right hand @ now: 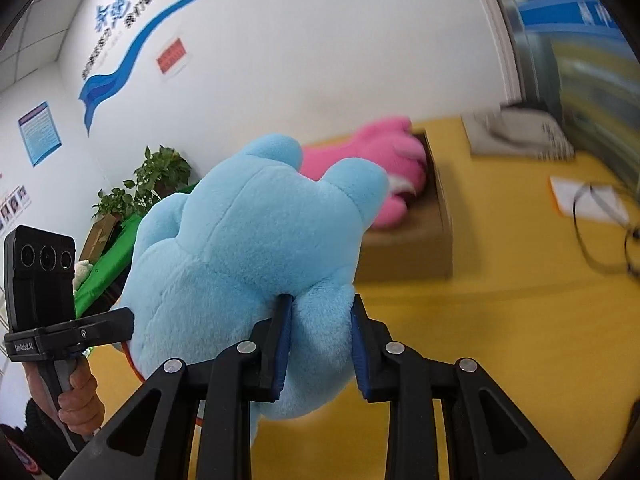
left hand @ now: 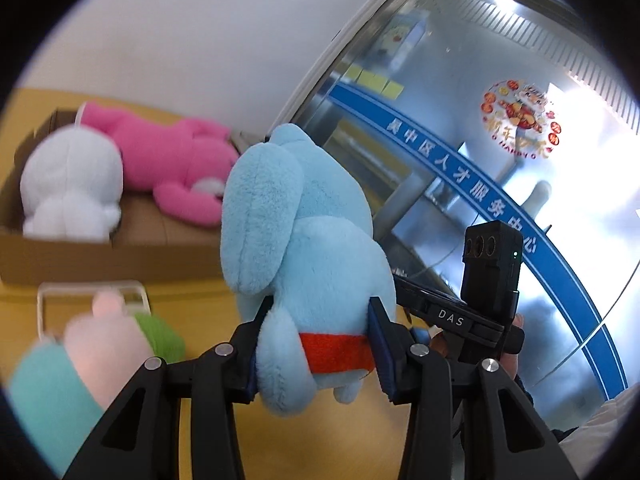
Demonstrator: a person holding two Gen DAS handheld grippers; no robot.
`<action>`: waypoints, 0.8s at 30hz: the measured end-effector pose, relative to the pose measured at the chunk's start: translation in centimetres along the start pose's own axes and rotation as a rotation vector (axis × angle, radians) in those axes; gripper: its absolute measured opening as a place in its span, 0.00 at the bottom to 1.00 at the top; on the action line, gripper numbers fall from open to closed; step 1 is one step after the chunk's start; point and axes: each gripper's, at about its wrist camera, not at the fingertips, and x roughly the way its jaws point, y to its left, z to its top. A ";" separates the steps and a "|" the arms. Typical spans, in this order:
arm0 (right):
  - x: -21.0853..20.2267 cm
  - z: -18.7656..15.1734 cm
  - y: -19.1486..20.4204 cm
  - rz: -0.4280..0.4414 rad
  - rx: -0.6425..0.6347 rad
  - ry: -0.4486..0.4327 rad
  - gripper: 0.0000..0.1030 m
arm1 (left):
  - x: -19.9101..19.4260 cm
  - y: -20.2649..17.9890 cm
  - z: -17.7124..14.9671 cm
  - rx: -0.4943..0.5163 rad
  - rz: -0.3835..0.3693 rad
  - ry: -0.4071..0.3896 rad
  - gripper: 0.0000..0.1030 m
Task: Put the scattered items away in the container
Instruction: 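Close both grippers on the blue elephant and lift it, then lower the blue elephant into the box beside the panda and open both grippers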
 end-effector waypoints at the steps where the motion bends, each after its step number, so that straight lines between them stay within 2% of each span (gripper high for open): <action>1: -0.1 1.1 0.5 0.000 -0.022 -0.016 0.28 | -0.2 0.2 0.8 0.008 -0.001 -0.015 0.42; 4: 0.6 4.0 1.1 0.010 -0.060 -0.050 0.28 | -0.4 1.6 3.1 -0.001 -0.007 -0.052 0.42; 8: 2.8 7.6 1.3 0.034 -0.097 -0.067 0.28 | 0.5 3.7 5.8 -0.002 0.025 -0.066 0.42; 15: 9.6 12.9 0.8 0.060 -0.158 -0.060 0.28 | 3.6 9.4 8.4 -0.092 0.095 -0.054 0.42; 18: 13.5 14.1 0.0 0.072 -0.171 -0.037 0.27 | 5.7 12.0 8.3 -0.160 0.136 -0.023 0.42; 24: 20.7 13.1 -2.7 0.072 -0.141 0.048 0.25 | 9.0 16.5 7.4 -0.297 0.200 0.045 0.42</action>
